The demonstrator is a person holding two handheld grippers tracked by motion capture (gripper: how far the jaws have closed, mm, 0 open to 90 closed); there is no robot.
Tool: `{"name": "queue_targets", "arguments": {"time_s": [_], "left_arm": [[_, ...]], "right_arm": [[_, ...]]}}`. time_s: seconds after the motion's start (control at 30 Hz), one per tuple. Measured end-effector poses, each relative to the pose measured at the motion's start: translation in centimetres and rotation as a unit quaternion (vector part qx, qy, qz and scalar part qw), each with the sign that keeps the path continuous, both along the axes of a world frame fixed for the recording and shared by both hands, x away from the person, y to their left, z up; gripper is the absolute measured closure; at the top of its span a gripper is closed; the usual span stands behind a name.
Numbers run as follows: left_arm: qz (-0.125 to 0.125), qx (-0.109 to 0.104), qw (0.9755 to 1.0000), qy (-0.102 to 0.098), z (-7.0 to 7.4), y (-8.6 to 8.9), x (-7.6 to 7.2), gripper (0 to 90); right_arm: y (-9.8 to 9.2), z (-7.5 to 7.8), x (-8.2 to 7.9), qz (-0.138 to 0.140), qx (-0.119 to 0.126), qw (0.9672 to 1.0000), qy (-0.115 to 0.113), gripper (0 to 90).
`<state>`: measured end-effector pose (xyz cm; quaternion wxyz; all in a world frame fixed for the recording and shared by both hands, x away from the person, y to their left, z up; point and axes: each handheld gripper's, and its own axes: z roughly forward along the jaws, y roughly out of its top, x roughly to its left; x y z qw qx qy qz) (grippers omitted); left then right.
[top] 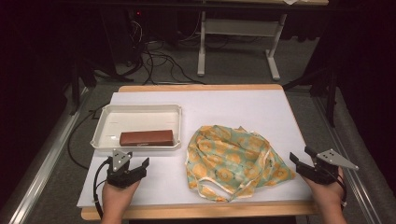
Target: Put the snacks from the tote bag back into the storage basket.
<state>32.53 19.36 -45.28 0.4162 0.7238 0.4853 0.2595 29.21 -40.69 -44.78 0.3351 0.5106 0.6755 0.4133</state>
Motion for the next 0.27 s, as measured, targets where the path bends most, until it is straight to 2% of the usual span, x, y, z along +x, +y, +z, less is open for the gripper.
{"name": "queue_targets", "arguments": {"time_s": [0.27], "left_arm": [[0.006, -0.004, 1.0000, -0.002, 0.09, 0.34, -0.05, 30.7]], "right_arm": [[0.03, 0.00, -0.03, -0.003, 0.000, 1.0000, 0.000, 34.4]]}}
